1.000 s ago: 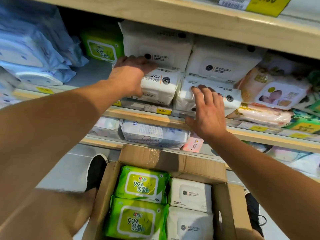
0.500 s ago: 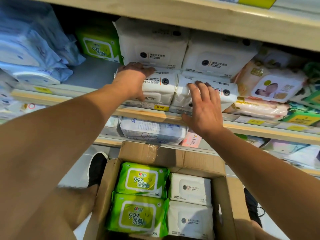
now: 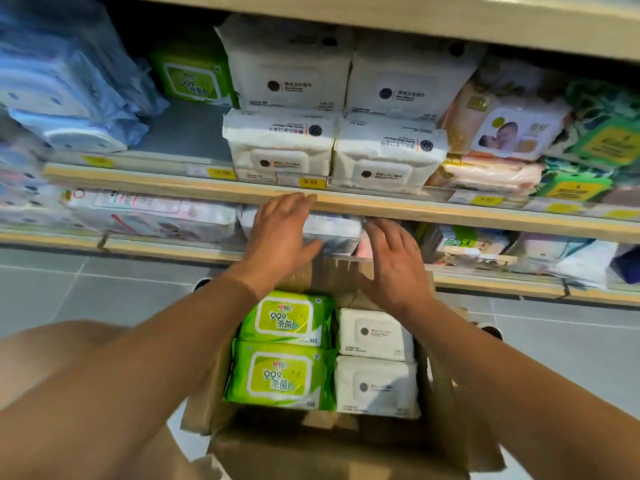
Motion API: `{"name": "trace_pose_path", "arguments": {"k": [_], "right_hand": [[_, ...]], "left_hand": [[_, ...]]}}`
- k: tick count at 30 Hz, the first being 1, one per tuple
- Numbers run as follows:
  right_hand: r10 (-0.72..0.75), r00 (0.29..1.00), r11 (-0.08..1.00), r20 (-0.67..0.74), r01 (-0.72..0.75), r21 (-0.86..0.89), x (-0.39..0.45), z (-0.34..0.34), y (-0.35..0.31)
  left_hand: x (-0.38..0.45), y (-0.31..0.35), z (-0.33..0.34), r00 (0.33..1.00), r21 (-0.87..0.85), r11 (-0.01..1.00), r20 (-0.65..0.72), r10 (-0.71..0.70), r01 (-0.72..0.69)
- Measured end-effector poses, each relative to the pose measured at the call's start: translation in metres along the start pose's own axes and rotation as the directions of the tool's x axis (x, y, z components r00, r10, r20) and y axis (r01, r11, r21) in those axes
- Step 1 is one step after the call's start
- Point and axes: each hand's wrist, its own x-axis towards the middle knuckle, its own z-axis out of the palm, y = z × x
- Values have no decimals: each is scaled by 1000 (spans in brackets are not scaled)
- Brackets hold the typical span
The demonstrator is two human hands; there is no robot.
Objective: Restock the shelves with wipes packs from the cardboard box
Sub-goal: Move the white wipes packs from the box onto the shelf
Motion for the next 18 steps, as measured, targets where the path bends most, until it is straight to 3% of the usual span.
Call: {"name": "trace_pose_path", "arguments": {"k": [5,10,15,18], "right_hand": [[44,980,999,193,-47,11,-68,29,15],[152,895,988,420,-137,-66,-118,56,43],[230,782,968,580,-245,-54,-152,81,65],[239,700,952,673,-304,-22,-169,95,70]], "left_hand": [[-59,36,52,979,-42,999,205,-18,27],[-91,63,108,917,-41,997,392,72,-61],[-118,81,155,809,-60,991,573,130,-117],[-133,89,182,706,-69,989,693,144,-134]]}}
